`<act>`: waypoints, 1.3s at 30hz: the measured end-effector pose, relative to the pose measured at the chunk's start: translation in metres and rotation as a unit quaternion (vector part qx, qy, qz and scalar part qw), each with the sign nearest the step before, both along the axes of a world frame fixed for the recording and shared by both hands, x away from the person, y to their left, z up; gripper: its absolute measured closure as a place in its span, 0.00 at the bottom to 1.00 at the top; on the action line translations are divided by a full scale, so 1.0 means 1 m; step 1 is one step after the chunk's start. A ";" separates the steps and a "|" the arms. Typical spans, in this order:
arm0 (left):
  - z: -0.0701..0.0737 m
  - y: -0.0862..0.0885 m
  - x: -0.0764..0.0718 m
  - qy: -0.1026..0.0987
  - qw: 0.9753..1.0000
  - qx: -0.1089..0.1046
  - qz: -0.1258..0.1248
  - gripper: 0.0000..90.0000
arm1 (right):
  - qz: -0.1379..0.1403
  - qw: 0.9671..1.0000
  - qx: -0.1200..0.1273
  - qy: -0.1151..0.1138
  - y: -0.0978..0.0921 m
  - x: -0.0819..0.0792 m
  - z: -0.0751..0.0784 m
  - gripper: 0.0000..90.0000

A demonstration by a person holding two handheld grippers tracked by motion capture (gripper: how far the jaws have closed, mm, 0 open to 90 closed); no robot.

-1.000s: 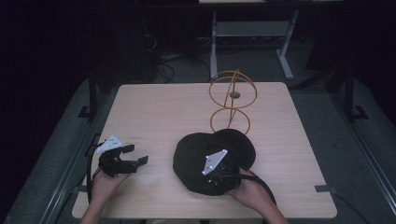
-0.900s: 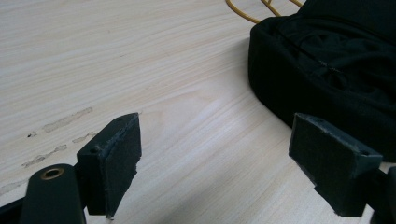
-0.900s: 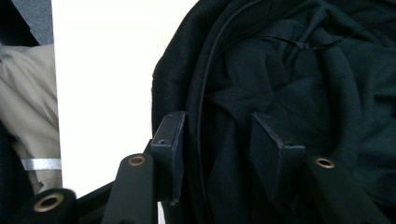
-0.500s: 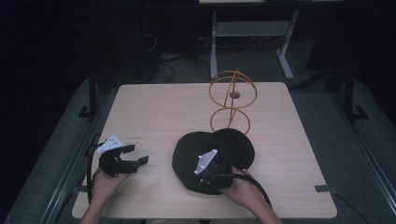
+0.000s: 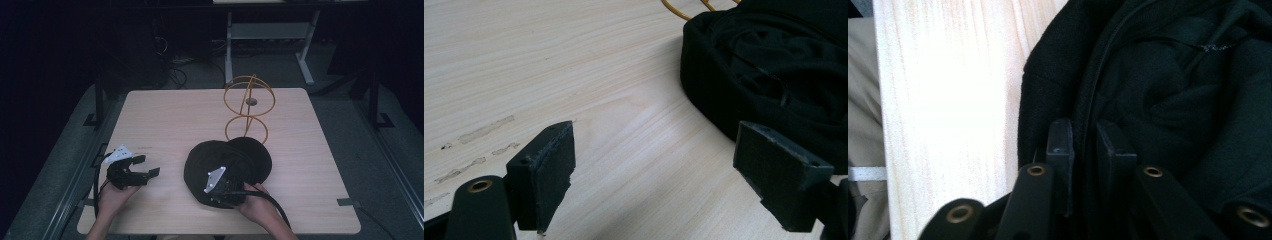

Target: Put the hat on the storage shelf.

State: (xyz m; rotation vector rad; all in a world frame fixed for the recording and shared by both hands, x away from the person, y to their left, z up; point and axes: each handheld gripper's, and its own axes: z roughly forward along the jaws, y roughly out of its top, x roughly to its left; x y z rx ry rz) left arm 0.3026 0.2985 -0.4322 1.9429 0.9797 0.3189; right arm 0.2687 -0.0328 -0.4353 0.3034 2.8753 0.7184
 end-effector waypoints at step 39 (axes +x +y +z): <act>0.035 -0.072 -0.009 -0.064 0.986 -0.050 -0.148 0.18 | -0.014 0.981 0.194 0.002 -0.056 0.008 0.120 0.91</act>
